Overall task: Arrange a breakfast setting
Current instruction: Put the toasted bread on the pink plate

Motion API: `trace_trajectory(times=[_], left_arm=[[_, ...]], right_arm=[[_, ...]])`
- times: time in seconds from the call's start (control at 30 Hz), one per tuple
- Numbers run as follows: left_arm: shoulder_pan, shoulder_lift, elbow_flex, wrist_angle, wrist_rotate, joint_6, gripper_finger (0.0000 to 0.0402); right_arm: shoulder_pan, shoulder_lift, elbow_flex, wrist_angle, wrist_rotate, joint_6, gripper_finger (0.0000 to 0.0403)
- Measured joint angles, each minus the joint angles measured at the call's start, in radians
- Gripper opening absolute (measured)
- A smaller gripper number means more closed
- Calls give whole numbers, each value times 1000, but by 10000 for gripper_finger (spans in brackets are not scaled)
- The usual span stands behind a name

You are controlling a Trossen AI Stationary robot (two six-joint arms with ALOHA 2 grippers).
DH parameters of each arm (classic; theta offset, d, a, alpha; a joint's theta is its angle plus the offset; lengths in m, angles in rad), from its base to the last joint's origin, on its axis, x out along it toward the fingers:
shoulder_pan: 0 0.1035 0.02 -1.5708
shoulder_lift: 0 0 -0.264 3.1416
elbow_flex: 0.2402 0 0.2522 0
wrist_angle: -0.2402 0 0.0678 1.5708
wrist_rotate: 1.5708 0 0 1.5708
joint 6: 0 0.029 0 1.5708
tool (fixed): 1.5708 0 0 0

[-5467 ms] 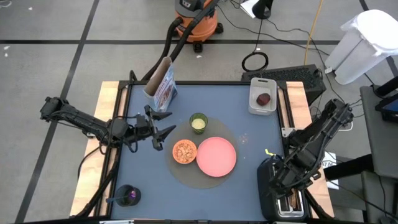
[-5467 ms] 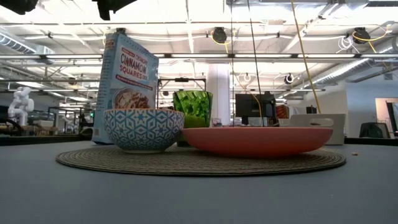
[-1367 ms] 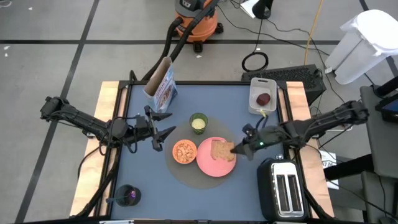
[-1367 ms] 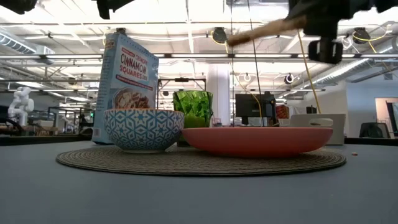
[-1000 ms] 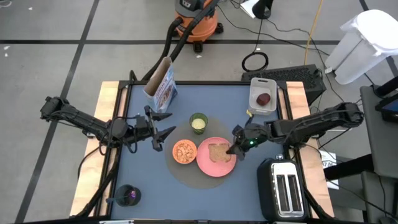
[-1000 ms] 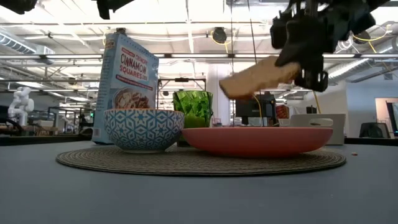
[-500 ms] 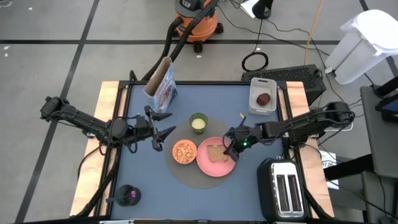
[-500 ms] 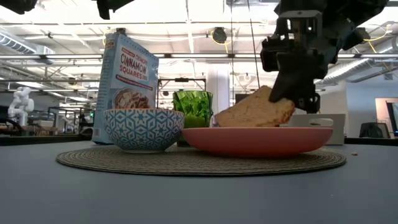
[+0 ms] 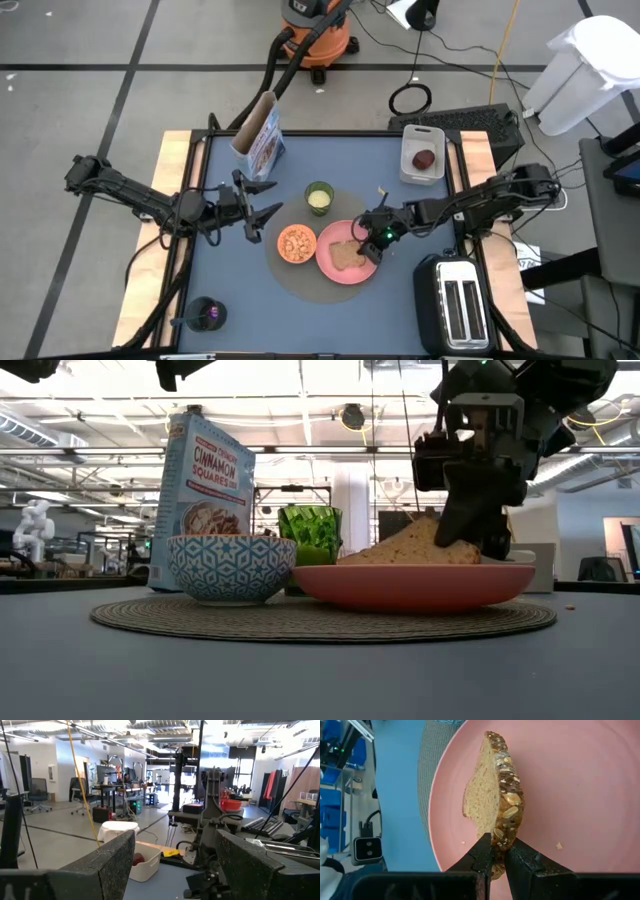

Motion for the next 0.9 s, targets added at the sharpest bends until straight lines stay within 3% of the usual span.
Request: trace_trajectory(times=[0.67, 0.9], left_arm=[[0, 0, 0, 0, 0, -4, 278], [0, 0, 0, 0, 0, -4, 278]], right_arm=[[0, 0, 0, -4, 33, -93, 36], [0, 0, 0, -5, 33, -105, 75]])
